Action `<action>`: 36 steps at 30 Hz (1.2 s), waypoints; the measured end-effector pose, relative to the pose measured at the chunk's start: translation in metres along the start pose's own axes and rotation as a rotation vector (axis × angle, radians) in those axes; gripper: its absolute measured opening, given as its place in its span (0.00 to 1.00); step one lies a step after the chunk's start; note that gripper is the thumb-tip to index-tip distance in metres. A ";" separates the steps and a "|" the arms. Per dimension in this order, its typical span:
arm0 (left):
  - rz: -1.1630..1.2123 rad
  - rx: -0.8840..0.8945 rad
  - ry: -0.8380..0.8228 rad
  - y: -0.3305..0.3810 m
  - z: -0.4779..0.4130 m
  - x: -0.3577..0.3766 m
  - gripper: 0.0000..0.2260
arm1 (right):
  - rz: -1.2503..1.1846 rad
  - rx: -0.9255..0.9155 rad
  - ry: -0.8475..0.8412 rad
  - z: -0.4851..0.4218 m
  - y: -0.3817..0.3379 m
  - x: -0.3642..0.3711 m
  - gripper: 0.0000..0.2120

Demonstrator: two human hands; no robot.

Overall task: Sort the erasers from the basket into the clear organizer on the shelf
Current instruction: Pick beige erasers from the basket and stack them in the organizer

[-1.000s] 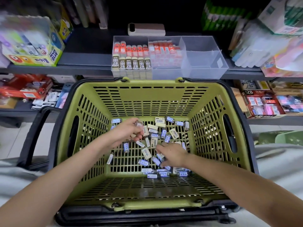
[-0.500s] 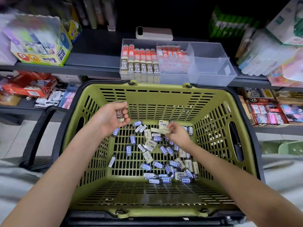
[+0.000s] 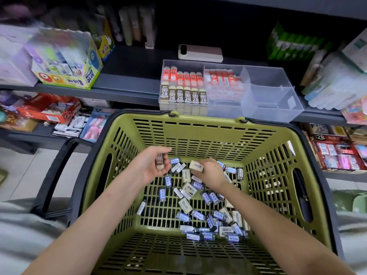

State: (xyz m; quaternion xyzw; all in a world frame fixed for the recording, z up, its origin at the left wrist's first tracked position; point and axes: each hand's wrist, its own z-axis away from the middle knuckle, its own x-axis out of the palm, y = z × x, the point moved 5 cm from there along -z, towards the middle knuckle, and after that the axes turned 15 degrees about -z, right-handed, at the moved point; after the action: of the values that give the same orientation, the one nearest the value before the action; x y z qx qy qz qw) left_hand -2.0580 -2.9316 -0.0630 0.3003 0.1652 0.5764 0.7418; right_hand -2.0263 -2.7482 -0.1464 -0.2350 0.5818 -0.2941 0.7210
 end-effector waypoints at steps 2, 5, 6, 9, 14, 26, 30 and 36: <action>0.004 -0.038 0.013 -0.011 -0.006 0.005 0.08 | -0.225 0.069 0.053 0.006 -0.005 -0.009 0.09; -0.019 -0.033 0.018 -0.024 -0.012 0.014 0.17 | -0.612 0.163 0.125 0.020 -0.024 -0.021 0.10; -0.024 -0.021 -0.002 -0.026 -0.013 0.018 0.21 | -0.703 0.167 0.152 0.026 -0.035 -0.022 0.11; -0.027 0.008 -0.132 -0.033 -0.011 0.037 0.24 | -0.844 0.145 0.153 0.041 -0.070 -0.014 0.06; 0.103 -0.020 -0.039 -0.048 -0.017 0.039 0.23 | -1.192 0.189 -0.136 0.057 -0.081 -0.003 0.16; -0.524 0.105 0.109 -0.051 -0.042 0.006 0.08 | -0.123 0.522 0.087 0.039 0.065 -0.040 0.11; -0.808 0.228 0.057 -0.056 -0.051 0.008 0.09 | -0.199 0.481 0.059 0.038 0.070 -0.039 0.21; -1.092 0.337 -0.054 -0.070 -0.062 0.032 0.14 | -0.348 0.338 0.131 0.027 0.049 -0.038 0.06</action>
State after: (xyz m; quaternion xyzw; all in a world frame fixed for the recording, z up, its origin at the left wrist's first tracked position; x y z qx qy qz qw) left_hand -2.0322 -2.8961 -0.1519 0.3000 0.3671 0.0676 0.8779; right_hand -1.9977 -2.6862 -0.1473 -0.1882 0.5207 -0.5214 0.6492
